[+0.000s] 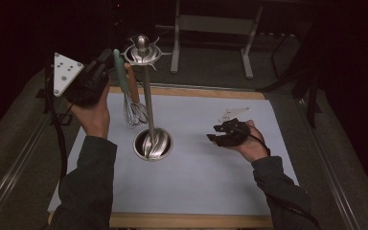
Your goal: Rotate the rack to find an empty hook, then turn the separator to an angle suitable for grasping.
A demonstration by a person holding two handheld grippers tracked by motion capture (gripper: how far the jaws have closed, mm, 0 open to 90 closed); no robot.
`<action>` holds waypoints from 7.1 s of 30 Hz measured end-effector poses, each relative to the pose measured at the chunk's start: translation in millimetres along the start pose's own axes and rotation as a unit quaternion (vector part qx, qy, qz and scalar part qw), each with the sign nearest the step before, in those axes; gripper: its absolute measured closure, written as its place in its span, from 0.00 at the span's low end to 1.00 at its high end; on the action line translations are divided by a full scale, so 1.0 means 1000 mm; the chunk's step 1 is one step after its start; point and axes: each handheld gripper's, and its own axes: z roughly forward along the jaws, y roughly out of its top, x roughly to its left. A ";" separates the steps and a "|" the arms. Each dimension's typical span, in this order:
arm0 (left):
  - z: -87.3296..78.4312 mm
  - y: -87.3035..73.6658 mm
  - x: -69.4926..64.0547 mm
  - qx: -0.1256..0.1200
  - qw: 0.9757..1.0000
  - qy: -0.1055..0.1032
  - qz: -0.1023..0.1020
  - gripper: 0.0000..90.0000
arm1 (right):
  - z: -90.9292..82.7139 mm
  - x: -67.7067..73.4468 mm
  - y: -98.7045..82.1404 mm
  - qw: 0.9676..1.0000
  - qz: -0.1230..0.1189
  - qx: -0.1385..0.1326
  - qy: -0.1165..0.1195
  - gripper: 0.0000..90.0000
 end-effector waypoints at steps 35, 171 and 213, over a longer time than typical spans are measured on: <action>-0.020 -0.014 0.014 0.010 1.000 0.009 -0.001 0.98 | -0.010 -0.037 -0.033 0.998 0.035 0.033 -0.041 0.62; -0.099 -0.252 0.012 0.201 0.976 0.028 -0.073 0.80 | 0.018 -0.047 -0.100 0.972 0.193 0.121 0.065 0.75; -0.098 -0.252 0.011 0.202 0.977 0.029 -0.069 0.80 | 0.020 -0.031 -0.077 0.982 0.144 0.118 0.038 0.79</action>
